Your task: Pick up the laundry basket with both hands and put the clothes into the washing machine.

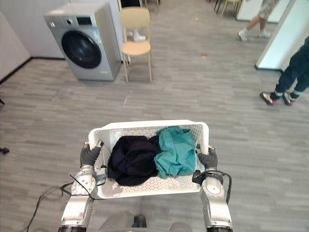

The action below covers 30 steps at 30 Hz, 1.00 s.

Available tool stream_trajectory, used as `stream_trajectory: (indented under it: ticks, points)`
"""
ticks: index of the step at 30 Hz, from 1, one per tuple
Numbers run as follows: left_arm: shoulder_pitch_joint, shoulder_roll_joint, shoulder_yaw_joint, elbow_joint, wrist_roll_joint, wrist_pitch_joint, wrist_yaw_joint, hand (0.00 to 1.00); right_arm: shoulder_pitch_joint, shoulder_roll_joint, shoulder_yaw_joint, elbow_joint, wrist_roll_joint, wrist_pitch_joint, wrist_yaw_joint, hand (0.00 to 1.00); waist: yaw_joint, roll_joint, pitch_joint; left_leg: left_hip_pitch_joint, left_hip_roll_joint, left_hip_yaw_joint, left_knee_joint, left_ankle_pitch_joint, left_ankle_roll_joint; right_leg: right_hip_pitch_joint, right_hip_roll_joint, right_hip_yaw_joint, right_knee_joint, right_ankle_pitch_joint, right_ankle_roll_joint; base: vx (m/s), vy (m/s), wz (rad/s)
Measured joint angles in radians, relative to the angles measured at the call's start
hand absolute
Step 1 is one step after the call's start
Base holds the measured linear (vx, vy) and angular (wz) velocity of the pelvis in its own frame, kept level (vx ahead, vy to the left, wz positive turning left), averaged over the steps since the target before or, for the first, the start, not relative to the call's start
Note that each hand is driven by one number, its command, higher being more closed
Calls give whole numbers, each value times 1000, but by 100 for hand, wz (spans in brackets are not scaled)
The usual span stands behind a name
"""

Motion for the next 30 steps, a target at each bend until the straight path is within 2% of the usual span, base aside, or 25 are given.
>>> stream_trajectory:
  ticks: [1, 2, 3, 4, 5, 6, 7, 8, 9, 10, 11, 12, 14, 16, 19, 20, 26, 29, 30]
  points:
    - [-5, 10, 0, -9, 1, -2, 5, 100, -1, 10, 1, -4, 0, -11, -2, 100, 0, 15, -7, 77, 8, -13, -65, 1, -2, -63, 2, -30, -83, -32, -30, 423, 39, 11]
    - [-9, 13, -1, -18, 0, -7, 5, 100, -1, 14, -1, -16, 0, -16, -4, 100, -1, 21, -11, 103, 13, -24, -91, -5, -29, -90, 3, -44, -192, -55, -33, 484, 5, 30]
    - [-24, 19, -8, -21, 0, -16, 6, 100, -2, 13, -5, -26, 0, -25, -10, 100, -4, 22, -12, 120, 21, -38, -99, -25, -65, -110, 7, -53, -379, -64, -45, 392, -31, 36]
    - [-29, 21, -12, -20, -1, -18, 6, 100, -4, 14, -8, -26, 0, -28, -14, 100, -4, 18, -13, 127, 24, -41, -97, -36, -83, -113, 15, -57, -484, -61, -49, 388, -74, 41]
    - [-27, 21, -13, -19, -1, -19, 8, 100, -1, 19, -8, -26, 0, -28, -24, 100, -3, -2, -25, 141, 20, -44, -89, -57, -118, -105, 24, -57, -715, -8, -65, 404, -110, 27]
    - [-20, 26, -12, -19, 0, -20, 13, 100, 12, 33, 1, -29, -1, -28, -29, 100, 3, -37, -42, 153, 4, -47, -66, -79, -146, -91, 35, -58, -903, 160, -74, 421, -141, 22]
    - [-19, 9, -14, -3, 1, -19, 16, 100, 20, 23, -2, -31, -1, -29, -32, 100, 3, -13, -41, 162, 16, -53, -52, -97, -150, -68, 40, -74, -896, 142, -73, 427, -103, 5]
    - [-4, -8, -18, -4, 3, -17, 18, 100, 38, 11, -1, -36, -4, -28, -41, 100, 4, 24, -55, 166, 59, -57, -16, -101, -159, -28, 70, -85, -938, 152, -86, 409, -87, -6]
    - [2, -11, -21, -5, 2, -18, 17, 100, 51, 8, -1, -52, -6, -28, -45, 100, 8, 24, -55, 143, 77, -51, 28, -105, -171, 12, 75, -85, -989, 153, -87, 359, -59, -13]
    - [5, -12, -24, -5, 1, -23, 14, 100, 54, 9, -1, -58, -12, -28, -46, 100, 9, 19, -57, 144, 81, -42, 14, -109, -165, 25, 75, -83, -1011, 154, -88, 279, -84, -10]
    - [-1, -21, -31, -10, 1, -29, 8, 100, 54, 9, -13, -66, -22, -34, -48, 100, 8, 26, -61, 145, 96, -35, -61, -106, -169, 44, 77, -87, -1044, 162, -89, 210, -50, -4]
    - [-2, -41, -32, -21, 1, -34, 2, 100, 64, 8, -31, -88, -22, -43, -45, 100, 5, 47, -72, 156, 117, -34, -193, -47, -181, 51, 93, -93, -1070, 169, -81, 190, -14, -19]
    - [6, -43, -26, -20, -2, -35, 4, 100, 73, 15, -30, -106, -30, -43, -41, 100, 16, 41, -75, 177, 111, -26, -211, -45, -175, 72, 93, -78, -1109, 183, -69, 128, 77, -22]
    - [7, -40, -26, -20, -3, -35, 2, 100, 89, 21, -31, -113, -31, -43, -37, 100, 15, 20, -88, 179, 93, -28, -205, -45, -175, 99, 85, -79, -1164, 202, -50, 90, 96, -4]
    - [7, -39, -26, -20, -3, -36, 3, 100, 95, 34, -37, -119, -32, -43, -35, 100, 25, 13, -93, 176, 68, -28, -200, -45, -175, 132, 67, -78, -1233, 235, -41, 33, 76, -7]
    - [43, -30, -44, -20, -3, -33, 2, 100, 119, 43, -43, -74, -40, -55, -26, 100, 29, 29, -120, 145, 73, -78, -237, -29, -150, 136, 89, -80, -1331, 313, -52, 4, 44, -1]
    - [43, -30, -43, -20, -3, -33, 4, 100, 119, 43, -42, -74, -40, -55, -26, 100, 31, 24, -116, 153, 75, -61, -243, -28, -151, 130, 90, -69, -1326, 313, -52, -2, -1, -6]
    - [44, -30, -43, -21, 0, -33, 8, 100, 123, 52, -42, -73, -40, -56, -32, 100, 26, 3, -103, 156, 77, -33, -264, -25, -156, 114, 85, -65, -1319, 313, -51, -49, -10, -16]
    - [43, -30, -43, -21, 2, -33, 8, 100, 126, 54, -42, -73, -40, -56, -36, 100, 22, -11, -94, 156, 78, -28, -271, -23, -159, 104, 85, -64, -1308, 312, -52, 0, 0, 0]
